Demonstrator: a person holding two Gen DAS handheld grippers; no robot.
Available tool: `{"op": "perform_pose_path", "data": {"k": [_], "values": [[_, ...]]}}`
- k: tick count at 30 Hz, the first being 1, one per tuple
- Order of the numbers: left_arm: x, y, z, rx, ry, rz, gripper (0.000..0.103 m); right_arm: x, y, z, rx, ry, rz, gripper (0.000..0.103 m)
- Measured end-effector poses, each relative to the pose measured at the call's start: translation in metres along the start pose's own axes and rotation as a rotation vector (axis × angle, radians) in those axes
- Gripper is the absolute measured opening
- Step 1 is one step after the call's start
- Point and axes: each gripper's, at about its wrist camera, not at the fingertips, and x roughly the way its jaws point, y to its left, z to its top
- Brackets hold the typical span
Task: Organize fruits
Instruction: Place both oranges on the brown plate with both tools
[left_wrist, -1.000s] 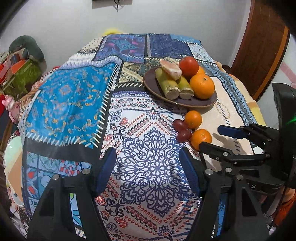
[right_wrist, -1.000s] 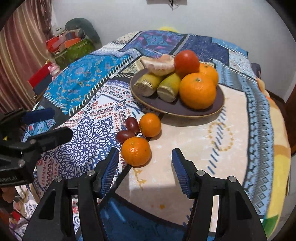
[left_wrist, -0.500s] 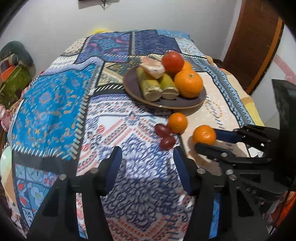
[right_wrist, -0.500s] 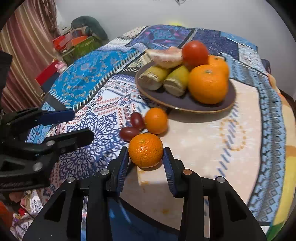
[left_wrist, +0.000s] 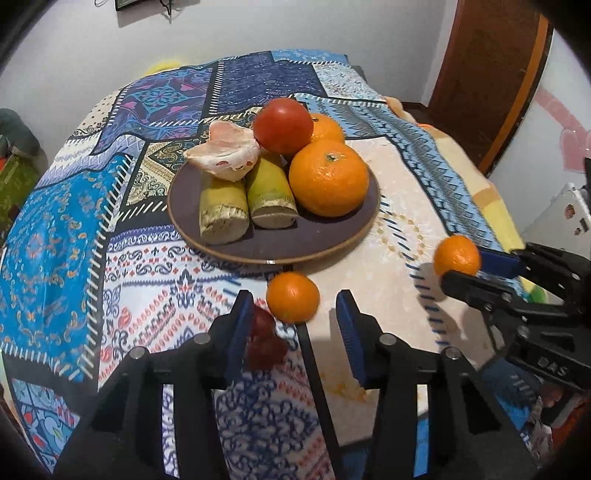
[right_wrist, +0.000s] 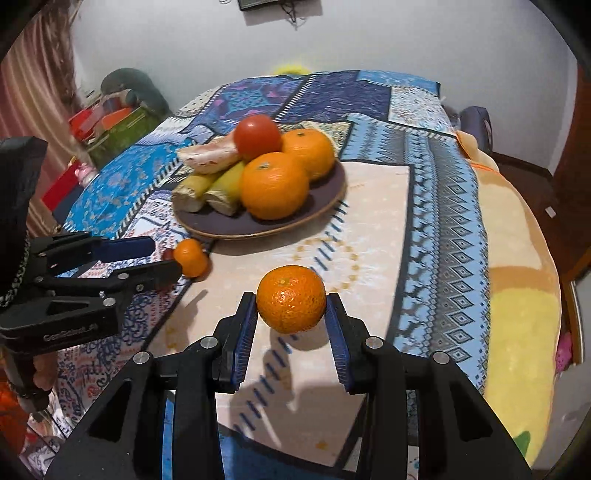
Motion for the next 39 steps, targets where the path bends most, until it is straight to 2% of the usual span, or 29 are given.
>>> {"op": "perform_pose_path", "data": {"k": [3, 4, 8, 15, 19, 31, 39], "values": [[0.009, -0.003, 0.002, 0.022, 0.011, 0.023, 0.033, 0.003, -0.005, -0.002, 0.02, 0.003, 0.011, 0.035], [0.01, -0.004, 0.001, 0.027, 0.009, 0.017, 0.032, 0.004, -0.006, -0.003, 0.024, 0.005, 0.014, 0.035], [0.007, -0.007, -0.001, 0.049, -0.004, 0.024, 0.032, 0.006, -0.006, -0.002, 0.03, 0.005, 0.022, 0.035], [-0.014, 0.006, 0.006, -0.02, -0.053, -0.029, 0.032, 0.004, 0.0, 0.005, 0.007, -0.015, 0.025, 0.035], [-0.023, 0.012, 0.017, -0.038, -0.092, -0.031, 0.032, 0.003, 0.003, 0.014, -0.001, -0.033, 0.024, 0.035], [-0.004, 0.015, 0.034, -0.07, -0.099, -0.025, 0.032, 0.01, 0.005, 0.028, -0.014, -0.053, 0.013, 0.035], [-0.016, 0.027, 0.031, -0.093, -0.119, -0.04, 0.032, 0.015, 0.013, 0.035, -0.033, -0.054, 0.024, 0.035]]}}
